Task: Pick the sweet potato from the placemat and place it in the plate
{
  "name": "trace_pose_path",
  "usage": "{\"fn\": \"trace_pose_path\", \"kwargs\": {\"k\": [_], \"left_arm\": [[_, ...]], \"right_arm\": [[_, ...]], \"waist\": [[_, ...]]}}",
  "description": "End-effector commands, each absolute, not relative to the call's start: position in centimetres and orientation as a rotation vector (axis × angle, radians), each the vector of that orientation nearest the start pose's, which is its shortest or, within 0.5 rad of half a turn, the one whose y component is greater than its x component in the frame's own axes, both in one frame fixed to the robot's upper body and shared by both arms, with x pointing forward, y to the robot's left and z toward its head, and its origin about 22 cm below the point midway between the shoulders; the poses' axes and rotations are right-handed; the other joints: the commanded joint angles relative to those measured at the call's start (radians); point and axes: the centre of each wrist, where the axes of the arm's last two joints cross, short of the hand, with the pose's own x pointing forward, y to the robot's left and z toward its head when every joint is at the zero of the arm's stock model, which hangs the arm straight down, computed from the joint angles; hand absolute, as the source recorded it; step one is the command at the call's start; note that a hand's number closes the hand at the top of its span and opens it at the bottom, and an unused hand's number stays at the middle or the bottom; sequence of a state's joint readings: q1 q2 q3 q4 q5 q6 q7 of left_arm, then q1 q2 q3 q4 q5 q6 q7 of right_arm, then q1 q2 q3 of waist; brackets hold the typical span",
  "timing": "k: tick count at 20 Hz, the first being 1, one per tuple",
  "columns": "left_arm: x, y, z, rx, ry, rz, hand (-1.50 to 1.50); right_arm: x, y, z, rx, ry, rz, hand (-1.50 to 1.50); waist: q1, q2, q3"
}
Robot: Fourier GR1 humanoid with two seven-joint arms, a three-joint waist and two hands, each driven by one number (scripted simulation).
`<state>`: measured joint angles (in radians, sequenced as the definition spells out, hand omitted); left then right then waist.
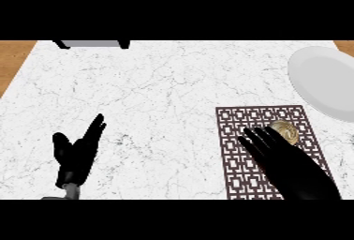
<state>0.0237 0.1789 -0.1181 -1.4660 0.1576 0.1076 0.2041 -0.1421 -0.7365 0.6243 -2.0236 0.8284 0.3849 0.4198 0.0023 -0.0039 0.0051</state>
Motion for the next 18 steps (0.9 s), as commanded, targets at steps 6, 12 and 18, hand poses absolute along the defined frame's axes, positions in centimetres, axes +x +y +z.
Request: {"fn": "trace_pose_path", "kwargs": {"k": [6, 12, 18], "left_arm": [[23.3, 23.0, -3.7, -0.006, -1.195, 0.002, 0.00], [21.8, 25.2, -4.3, -0.010, -1.203, -0.005, 0.00], [23.1, 24.6, -4.5, 0.027, -1.184, -0.013, 0.00]], "right_arm": [[20.2, -20.2, 7.6, -0.865, -1.175, 1.746, -1.50], [21.0, -18.9, 6.5, -1.007, -1.118, 1.757, -1.50], [22.2, -21.5, 5.3, -1.006, -1.078, 1.779, -1.50]], "waist": [[-0.003, 0.004, -0.005], [0.001, 0.004, -0.005], [-0.001, 0.005, -0.005]]}}
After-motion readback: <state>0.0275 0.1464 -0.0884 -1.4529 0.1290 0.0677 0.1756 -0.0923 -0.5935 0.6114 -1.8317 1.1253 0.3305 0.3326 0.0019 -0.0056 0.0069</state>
